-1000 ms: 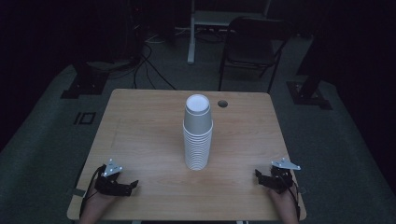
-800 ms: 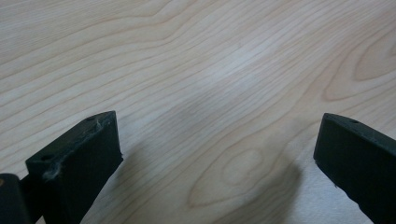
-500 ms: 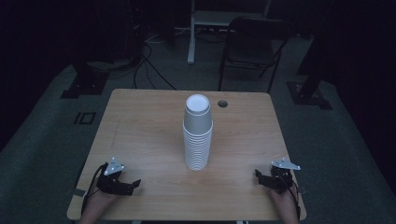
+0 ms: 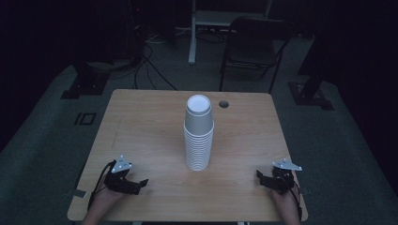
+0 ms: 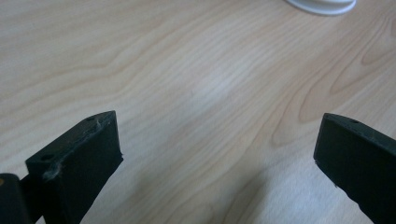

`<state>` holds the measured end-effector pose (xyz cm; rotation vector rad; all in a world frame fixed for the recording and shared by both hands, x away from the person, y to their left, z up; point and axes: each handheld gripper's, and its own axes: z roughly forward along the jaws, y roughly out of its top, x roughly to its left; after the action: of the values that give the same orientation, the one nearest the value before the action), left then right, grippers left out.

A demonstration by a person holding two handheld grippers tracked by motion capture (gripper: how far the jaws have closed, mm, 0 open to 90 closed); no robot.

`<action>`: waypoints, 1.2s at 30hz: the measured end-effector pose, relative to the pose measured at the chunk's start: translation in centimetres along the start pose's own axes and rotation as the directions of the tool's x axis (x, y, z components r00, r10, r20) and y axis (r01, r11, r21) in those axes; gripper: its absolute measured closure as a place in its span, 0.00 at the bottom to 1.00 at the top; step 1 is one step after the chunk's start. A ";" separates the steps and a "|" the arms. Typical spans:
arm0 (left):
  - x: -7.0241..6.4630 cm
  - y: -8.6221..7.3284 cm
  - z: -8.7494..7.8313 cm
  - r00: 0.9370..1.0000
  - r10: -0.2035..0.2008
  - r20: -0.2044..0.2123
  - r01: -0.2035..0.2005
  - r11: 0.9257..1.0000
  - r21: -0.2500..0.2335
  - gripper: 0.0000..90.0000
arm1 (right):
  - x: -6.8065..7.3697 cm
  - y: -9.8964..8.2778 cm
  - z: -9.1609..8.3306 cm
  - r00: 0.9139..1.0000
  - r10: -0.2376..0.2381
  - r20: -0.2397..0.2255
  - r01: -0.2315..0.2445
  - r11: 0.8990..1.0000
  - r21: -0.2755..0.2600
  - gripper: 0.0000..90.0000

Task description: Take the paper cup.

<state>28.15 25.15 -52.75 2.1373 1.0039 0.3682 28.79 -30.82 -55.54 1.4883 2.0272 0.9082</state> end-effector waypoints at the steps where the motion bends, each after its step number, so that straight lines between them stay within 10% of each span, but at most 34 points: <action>1: -0.1 0.2 0.1 1.000 0.006 -0.002 -0.006 1.000 0.001 0.01 | 0.0 0.0 0.0 1.000 0.000 0.000 0.000 1.000 0.000 0.21; 36: -3.3 7.8 1.4 0.980 0.088 0.180 -0.068 0.991 -0.114 0.01 | 0.0 0.0 0.0 1.000 0.000 -0.001 0.000 1.000 -0.001 0.21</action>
<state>30.99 18.68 -47.89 2.0750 0.7796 0.2499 28.79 -30.82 -55.54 1.4873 2.0272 0.9092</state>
